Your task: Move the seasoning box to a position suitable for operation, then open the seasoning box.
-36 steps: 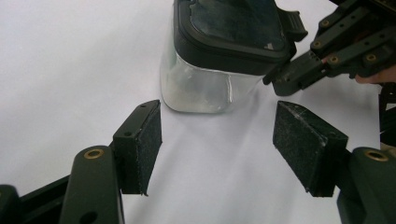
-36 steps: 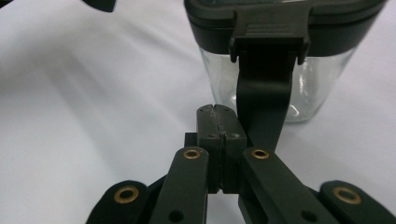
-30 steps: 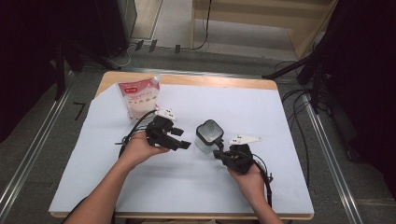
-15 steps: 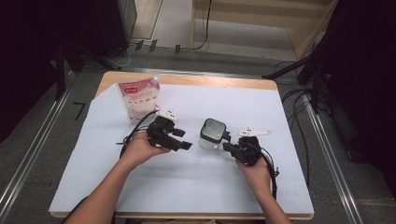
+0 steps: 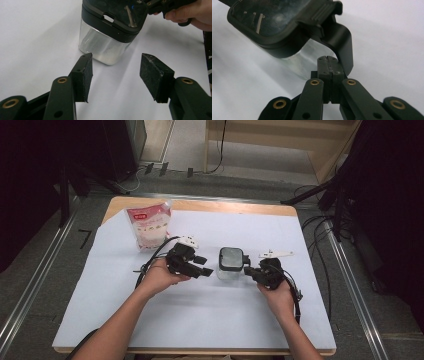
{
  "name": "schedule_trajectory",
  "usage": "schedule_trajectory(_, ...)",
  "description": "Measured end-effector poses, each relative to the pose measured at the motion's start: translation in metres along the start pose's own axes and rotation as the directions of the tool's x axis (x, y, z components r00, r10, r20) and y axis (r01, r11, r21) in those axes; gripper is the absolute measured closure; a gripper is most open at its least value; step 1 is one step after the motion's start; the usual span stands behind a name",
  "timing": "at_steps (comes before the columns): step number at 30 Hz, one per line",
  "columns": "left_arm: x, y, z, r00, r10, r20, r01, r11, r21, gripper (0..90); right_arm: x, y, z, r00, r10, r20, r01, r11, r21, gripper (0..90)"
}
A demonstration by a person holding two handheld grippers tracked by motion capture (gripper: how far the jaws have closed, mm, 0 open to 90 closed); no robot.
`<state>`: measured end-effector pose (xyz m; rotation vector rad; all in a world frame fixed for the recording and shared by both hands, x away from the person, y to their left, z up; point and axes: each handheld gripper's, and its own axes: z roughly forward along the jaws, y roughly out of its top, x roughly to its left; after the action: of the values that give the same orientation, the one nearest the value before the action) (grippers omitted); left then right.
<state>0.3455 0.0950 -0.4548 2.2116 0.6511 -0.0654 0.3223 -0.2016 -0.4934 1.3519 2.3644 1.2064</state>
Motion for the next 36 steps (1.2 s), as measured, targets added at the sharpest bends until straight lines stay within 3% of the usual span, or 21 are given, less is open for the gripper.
schedule_trajectory(2,-0.001,0.001,0.004,1.0000,0.007,0.002,-0.007,0.9999,0.010,43.1,-0.004,0.001,0.002,1.0000,0.001,0.006,-0.001,1.000,-0.002,90.0)
schedule_trajectory(4,-0.001,0.004,0.006,0.9994,0.034,-0.003,-0.034,0.9991,0.025,40.7,-0.008,0.002,0.003,0.9998,0.015,-0.015,-0.015,1.000,0.004,90.0)
schedule_trajectory(7,0.000,0.008,0.006,0.9989,0.035,0.031,-0.035,0.9992,0.021,38.0,-0.007,0.004,0.000,0.9997,0.012,-0.022,-0.012,1.000,0.010,90.0)
schedule_trajectory(10,0.003,0.015,0.005,0.9983,0.052,0.027,-0.052,0.9985,0.017,37.4,-0.005,0.009,-0.008,0.9994,-0.026,-0.024,0.026,1.000,-0.009,90.0)
schedule_trajectory(15,0.008,0.025,0.007,0.9977,0.038,0.056,-0.040,0.9987,0.032,32.3,-0.007,0.011,-0.012,0.9994,-0.016,-0.031,0.016,1.000,0.001,90.0)
schedule_trajectory(19,0.011,0.030,0.010,0.9937,0.018,0.111,-0.022,0.9992,0.034,25.5,-0.012,0.011,-0.019,0.9996,-0.007,-0.029,0.007,1.000,0.002,90.0)
schedule_trajectory(26,0.013,0.036,0.019,0.9936,0.050,0.101,-0.055,0.9971,0.053,24.1,-0.025,0.014,-0.025,0.9996,0.029,-0.001,-0.029,0.999,-0.026,90.0)
schedule_trajectory(29,0.016,0.036,0.023,0.9930,0.050,0.107,-0.055,0.9971,0.052,23.2,-0.027,0.015,-0.020,0.9998,0.012,0.014,-0.012,1.000,-0.013,90.0)
schedule_trajectory(32,0.016,0.035,0.025,0.9911,0.079,0.107,-0.083,0.9960,0.031,21.2,-0.028,0.017,-0.017,0.9999,0.011,0.007,-0.011,1.000,-0.007,90.0)
schedule_trajectory(36,0.016,0.035,0.028,0.9908,0.074,0.114,-0.077,0.9966,0.029,17.7,-0.028,0.021,-0.013,1.0000,0.010,0.000,-0.010,1.000,-0.009,90.0)
